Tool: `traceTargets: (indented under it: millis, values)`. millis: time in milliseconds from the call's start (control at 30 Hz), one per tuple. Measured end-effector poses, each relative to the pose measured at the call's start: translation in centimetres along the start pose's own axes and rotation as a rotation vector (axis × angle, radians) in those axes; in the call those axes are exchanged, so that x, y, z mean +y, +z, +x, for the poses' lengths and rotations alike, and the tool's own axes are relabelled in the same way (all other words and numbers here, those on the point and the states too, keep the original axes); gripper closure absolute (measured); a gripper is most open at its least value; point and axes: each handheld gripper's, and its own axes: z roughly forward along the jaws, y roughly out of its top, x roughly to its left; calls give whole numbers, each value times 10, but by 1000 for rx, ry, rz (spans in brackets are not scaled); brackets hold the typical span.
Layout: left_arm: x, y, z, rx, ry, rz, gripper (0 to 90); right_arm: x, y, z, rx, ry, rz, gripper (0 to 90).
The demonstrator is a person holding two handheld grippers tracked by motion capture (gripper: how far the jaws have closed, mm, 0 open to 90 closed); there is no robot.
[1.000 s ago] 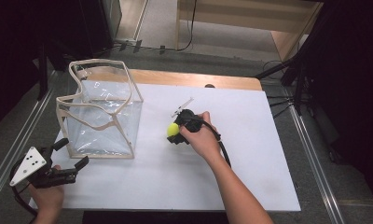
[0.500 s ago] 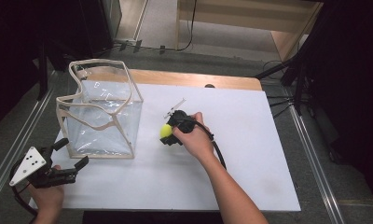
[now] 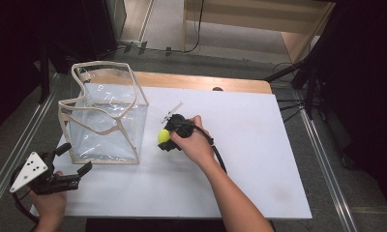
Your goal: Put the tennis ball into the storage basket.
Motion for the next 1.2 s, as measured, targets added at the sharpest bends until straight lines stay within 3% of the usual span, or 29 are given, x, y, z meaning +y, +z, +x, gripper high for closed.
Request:
traceTargets:
  millis: [600,1200]
  values:
    - [0,0,0,-2,4,1,53,19,13,15,30,-37,-9,232]
    - [0,0,0,-2,3,2,53,30,6,20,58,-67,-40,233]
